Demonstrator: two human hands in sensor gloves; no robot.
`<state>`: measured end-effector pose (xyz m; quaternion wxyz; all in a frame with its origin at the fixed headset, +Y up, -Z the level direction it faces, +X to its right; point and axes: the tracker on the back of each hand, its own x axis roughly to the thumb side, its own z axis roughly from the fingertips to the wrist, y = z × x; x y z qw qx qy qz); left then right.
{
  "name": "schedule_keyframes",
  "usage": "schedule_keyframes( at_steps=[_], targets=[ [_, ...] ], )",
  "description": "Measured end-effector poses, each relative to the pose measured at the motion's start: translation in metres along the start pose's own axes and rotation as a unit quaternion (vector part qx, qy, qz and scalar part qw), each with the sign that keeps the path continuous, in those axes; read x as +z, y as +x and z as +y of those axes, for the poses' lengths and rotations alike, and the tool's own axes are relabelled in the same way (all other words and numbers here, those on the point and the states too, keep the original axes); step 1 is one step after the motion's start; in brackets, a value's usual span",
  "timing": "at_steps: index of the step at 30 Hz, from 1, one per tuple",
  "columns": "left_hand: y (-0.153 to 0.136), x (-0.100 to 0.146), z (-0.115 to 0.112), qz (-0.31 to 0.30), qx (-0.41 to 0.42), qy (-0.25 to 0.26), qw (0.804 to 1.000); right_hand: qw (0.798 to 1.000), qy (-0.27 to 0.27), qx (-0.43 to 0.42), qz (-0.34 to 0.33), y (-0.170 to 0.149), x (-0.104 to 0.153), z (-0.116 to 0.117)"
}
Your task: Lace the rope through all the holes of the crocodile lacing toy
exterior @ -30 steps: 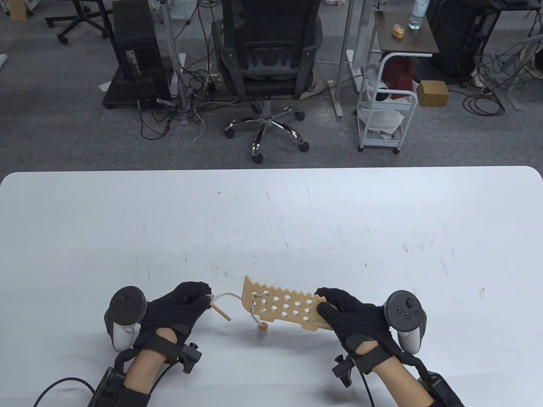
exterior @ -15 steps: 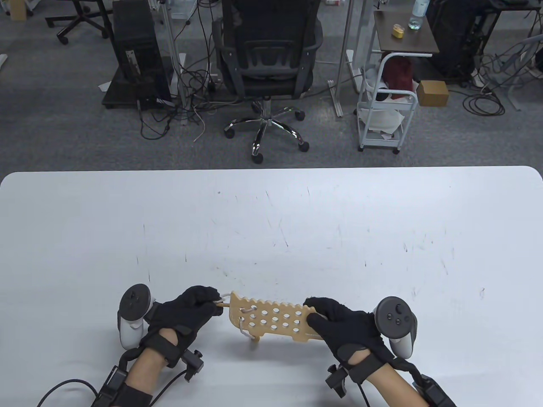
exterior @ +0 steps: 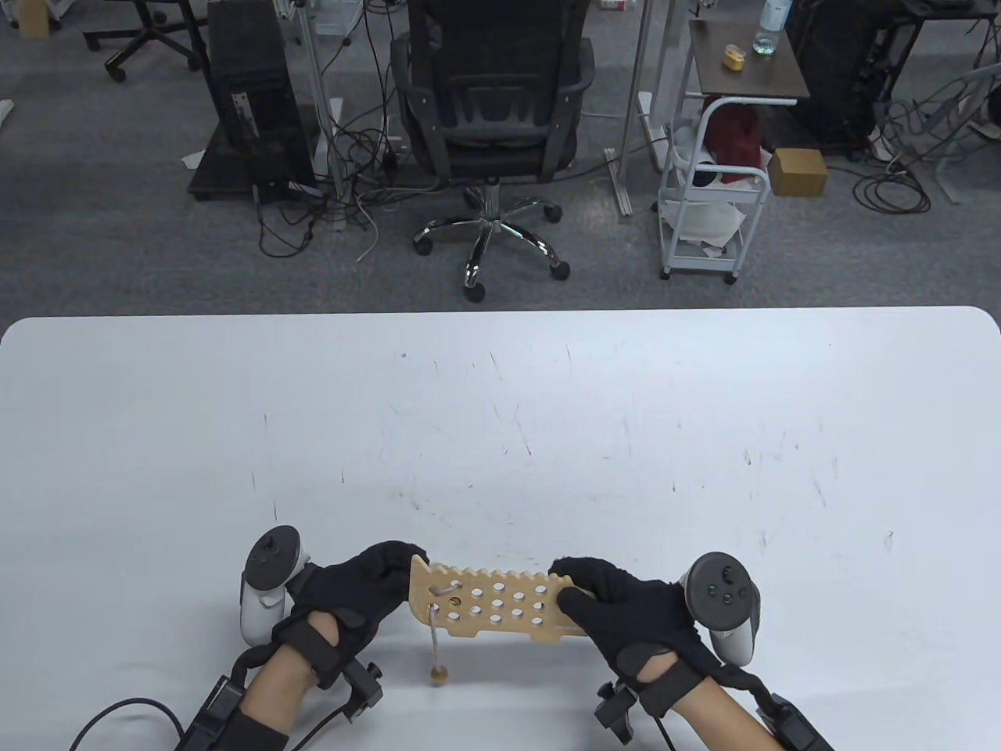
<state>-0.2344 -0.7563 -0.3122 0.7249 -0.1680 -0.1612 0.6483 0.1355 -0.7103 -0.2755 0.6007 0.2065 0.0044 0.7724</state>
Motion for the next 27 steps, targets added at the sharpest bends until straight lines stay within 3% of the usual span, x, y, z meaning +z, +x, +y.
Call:
schedule_keyframes(
  at_steps=[11, 20, 27],
  targets=[
    [0.001, -0.001, -0.002, -0.013, 0.007, -0.014, 1.000, 1.000, 0.004, 0.004, 0.000, 0.000, 0.000, 0.003],
    [-0.008, -0.003, -0.007, -0.016, 0.125, -0.062, 0.990, 1.000, 0.000, 0.006, 0.002, 0.000, 0.000, 0.003],
    [-0.009, -0.003, -0.012, -0.017, 0.146, -0.084, 0.986, 1.000, -0.006, 0.017, 0.005, 0.000, 0.000, 0.002]
  ],
)
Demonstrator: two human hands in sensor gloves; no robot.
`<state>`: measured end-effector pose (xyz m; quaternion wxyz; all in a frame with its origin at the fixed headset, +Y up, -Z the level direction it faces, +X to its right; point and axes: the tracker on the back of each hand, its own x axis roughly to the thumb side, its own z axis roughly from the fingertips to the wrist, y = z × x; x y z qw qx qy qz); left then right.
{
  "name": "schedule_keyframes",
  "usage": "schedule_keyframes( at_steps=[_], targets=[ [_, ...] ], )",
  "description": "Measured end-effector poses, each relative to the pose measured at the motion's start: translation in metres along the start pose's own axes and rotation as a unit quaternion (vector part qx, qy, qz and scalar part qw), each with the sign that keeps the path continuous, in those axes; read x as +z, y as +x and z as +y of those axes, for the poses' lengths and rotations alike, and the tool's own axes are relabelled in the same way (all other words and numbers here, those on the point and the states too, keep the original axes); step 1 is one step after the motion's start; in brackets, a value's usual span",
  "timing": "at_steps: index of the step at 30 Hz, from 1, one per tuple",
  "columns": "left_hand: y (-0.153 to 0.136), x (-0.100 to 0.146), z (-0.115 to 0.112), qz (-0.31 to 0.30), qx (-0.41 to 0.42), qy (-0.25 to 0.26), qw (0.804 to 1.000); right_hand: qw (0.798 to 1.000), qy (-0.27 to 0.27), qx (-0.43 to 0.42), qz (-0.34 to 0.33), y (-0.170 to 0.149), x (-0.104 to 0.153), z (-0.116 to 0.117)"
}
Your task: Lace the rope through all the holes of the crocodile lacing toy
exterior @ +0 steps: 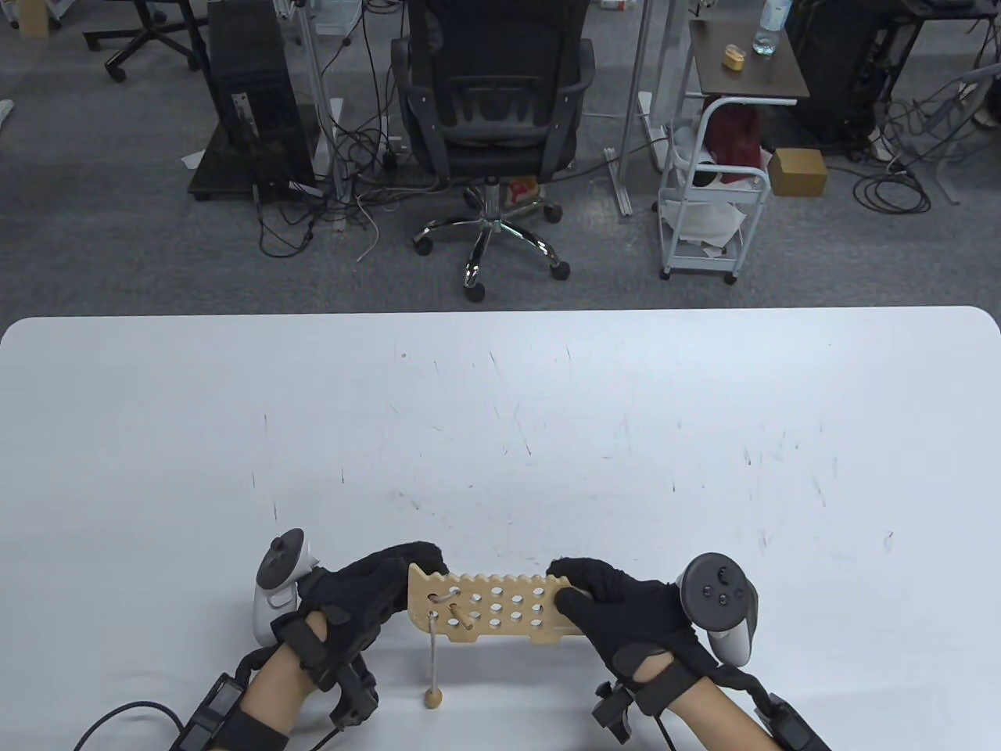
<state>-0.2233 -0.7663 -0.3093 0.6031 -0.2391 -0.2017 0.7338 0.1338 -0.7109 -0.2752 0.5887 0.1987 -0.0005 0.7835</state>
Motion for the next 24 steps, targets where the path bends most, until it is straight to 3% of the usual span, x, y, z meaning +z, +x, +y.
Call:
schedule_keyframes(
  at_steps=[15, 24],
  targets=[
    [-0.001, -0.003, -0.015, -0.005, 0.025, -0.050, 0.998, 1.000, -0.014, 0.025, 0.000, 0.000, 0.000, -0.001],
    [-0.002, -0.003, -0.017, 0.002, 0.016, -0.048, 0.999, 1.000, -0.014, 0.014, -0.002, -0.001, 0.000, 0.000]
  ],
)
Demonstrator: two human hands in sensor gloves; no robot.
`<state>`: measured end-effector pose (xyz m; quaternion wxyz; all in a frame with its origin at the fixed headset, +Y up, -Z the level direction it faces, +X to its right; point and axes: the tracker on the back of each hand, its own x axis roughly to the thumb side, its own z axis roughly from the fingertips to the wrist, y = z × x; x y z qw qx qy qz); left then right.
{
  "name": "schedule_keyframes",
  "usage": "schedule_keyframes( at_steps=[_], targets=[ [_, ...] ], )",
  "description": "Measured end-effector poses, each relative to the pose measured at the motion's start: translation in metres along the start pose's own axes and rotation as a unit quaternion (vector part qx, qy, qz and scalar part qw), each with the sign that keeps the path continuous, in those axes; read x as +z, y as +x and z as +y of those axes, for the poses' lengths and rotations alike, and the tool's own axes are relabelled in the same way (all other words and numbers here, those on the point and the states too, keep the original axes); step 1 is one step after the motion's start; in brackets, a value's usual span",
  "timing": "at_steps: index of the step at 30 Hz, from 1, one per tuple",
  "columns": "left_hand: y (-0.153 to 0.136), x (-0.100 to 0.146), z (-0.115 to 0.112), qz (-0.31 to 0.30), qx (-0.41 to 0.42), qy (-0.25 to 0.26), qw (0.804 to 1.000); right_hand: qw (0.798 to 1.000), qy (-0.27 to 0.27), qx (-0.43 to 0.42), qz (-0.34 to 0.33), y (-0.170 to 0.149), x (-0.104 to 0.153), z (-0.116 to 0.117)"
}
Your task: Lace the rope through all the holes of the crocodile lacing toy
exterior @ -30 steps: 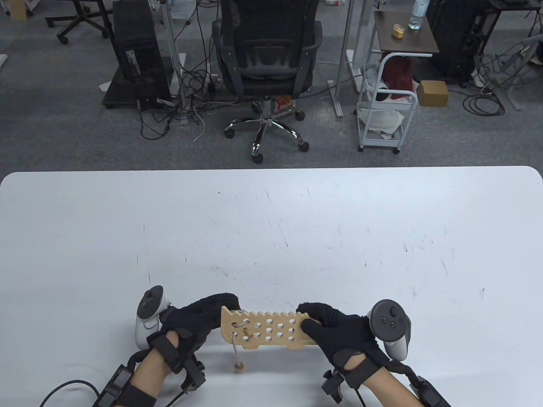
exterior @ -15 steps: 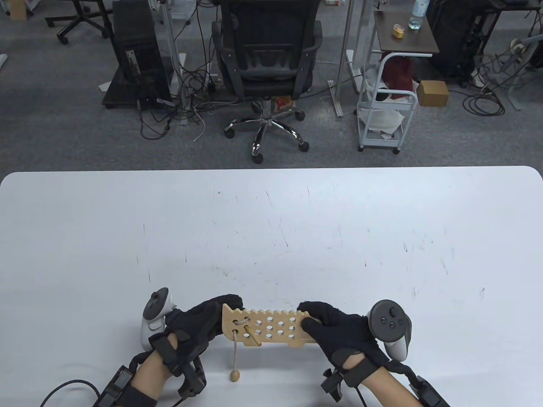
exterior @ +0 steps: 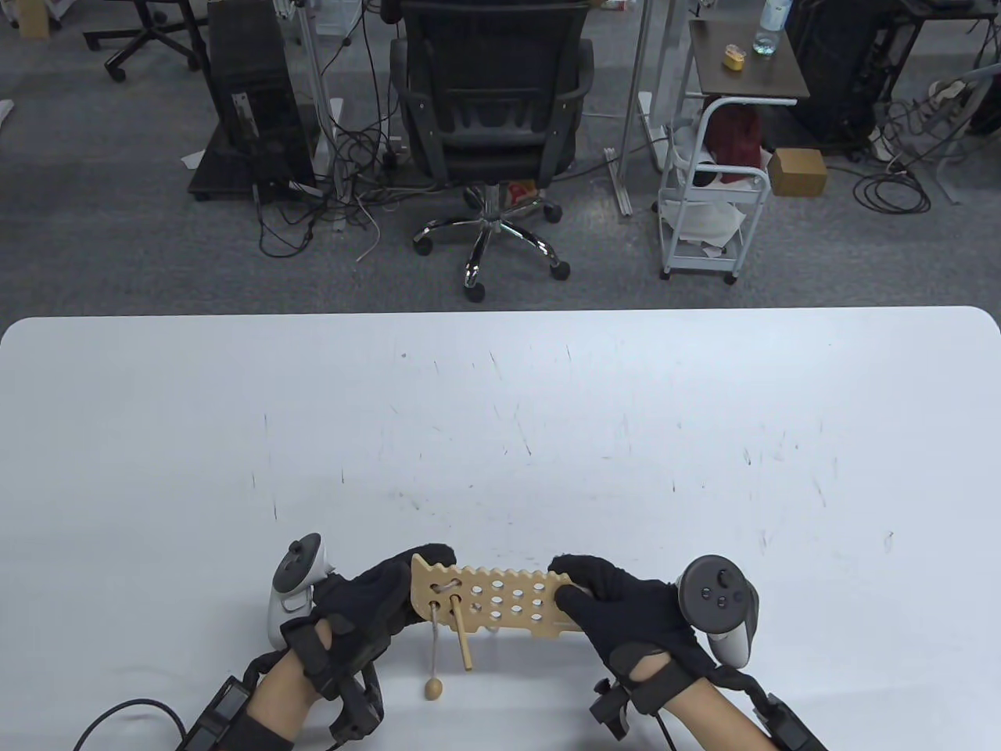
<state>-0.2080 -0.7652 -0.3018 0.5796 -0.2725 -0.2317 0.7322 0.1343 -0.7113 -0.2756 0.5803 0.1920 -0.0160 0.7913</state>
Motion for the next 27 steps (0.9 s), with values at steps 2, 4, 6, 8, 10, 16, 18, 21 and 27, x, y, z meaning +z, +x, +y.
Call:
schedule_keyframes(
  at_steps=[2, 4, 6, 8, 10, 16, 18, 21, 27],
  targets=[
    [0.000, 0.000, 0.000, 0.003, -0.005, 0.003, 1.000, 1.000, 0.000, -0.001, 0.000, 0.000, 0.000, 0.000],
    [0.000, 0.000, 0.000, 0.003, -0.008, 0.007, 1.000, 1.000, -0.002, -0.003, -0.001, 0.000, 0.000, 0.000],
    [0.000, 0.000, 0.001, 0.004, -0.010, 0.009, 1.000, 1.000, -0.004, -0.006, 0.000, 0.000, 0.000, -0.001],
    [0.001, 0.001, 0.001, 0.006, -0.017, 0.015, 1.000, 1.000, -0.007, -0.006, 0.000, 0.001, 0.000, -0.002],
    [0.002, 0.002, 0.003, 0.003, -0.029, 0.027, 0.999, 1.000, -0.010, -0.006, 0.001, 0.000, 0.000, -0.003],
    [0.010, 0.006, 0.007, -0.014, -0.086, 0.070, 0.994, 1.000, -0.022, -0.005, 0.008, 0.000, 0.000, -0.008],
    [0.013, 0.008, 0.007, -0.020, -0.100, 0.089, 0.991, 1.000, -0.026, -0.003, 0.011, -0.001, 0.000, -0.009],
    [0.019, 0.010, 0.007, -0.028, -0.165, 0.120, 0.979, 0.999, -0.032, -0.002, 0.017, -0.003, -0.001, -0.012],
    [0.030, 0.014, 0.002, -0.051, -0.285, 0.155, 0.945, 0.999, -0.040, 0.000, 0.027, -0.005, -0.001, -0.014]
  ],
)
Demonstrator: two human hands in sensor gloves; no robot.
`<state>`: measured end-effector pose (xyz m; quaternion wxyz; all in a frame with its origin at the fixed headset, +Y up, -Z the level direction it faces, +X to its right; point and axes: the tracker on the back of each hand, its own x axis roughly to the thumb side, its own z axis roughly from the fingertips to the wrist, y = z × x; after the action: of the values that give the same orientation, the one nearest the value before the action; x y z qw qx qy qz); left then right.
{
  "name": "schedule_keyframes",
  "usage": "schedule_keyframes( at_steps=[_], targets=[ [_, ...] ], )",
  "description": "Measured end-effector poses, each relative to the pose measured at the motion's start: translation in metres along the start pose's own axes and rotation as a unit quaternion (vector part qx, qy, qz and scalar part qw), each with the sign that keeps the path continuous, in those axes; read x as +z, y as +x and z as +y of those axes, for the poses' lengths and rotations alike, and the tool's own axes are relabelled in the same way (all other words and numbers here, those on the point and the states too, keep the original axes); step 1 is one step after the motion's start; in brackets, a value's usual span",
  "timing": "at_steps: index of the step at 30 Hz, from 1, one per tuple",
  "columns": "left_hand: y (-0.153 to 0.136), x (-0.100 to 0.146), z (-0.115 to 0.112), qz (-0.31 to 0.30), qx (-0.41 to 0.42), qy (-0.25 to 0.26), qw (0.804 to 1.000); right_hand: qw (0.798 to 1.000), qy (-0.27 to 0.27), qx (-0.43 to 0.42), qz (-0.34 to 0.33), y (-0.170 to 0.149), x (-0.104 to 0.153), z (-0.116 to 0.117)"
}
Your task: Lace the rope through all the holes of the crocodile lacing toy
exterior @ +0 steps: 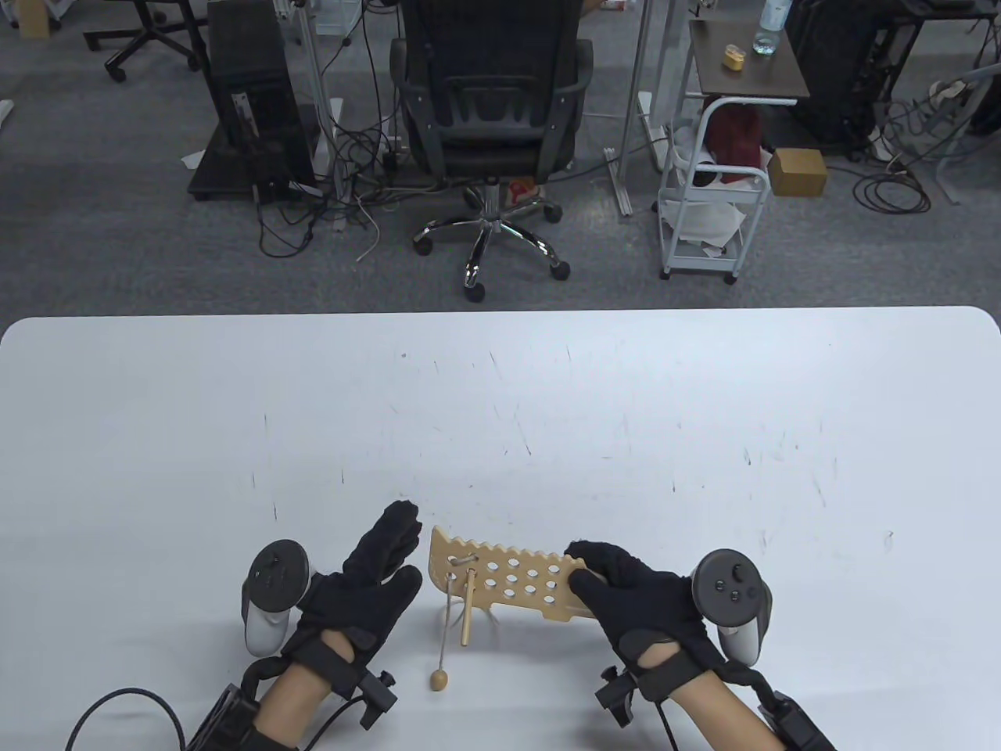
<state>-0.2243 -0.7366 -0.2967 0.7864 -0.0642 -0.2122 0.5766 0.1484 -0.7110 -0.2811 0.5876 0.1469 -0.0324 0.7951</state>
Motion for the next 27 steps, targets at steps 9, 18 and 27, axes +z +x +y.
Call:
schedule_keyframes(
  at_steps=[9, 18, 27],
  targets=[
    [0.020, 0.005, -0.004, -0.046, -0.130, 0.035, 0.990, 1.000, -0.006, 0.000, 0.012, -0.001, 0.000, 0.000],
    [0.036, 0.008, -0.020, -0.082, -0.238, 0.017, 0.968, 1.000, 0.001, -0.006, 0.019, -0.001, 0.001, 0.004],
    [0.040, 0.008, -0.030, -0.088, -0.260, -0.002, 0.962, 0.999, 0.025, -0.013, 0.024, -0.001, 0.002, 0.012]
  ],
)
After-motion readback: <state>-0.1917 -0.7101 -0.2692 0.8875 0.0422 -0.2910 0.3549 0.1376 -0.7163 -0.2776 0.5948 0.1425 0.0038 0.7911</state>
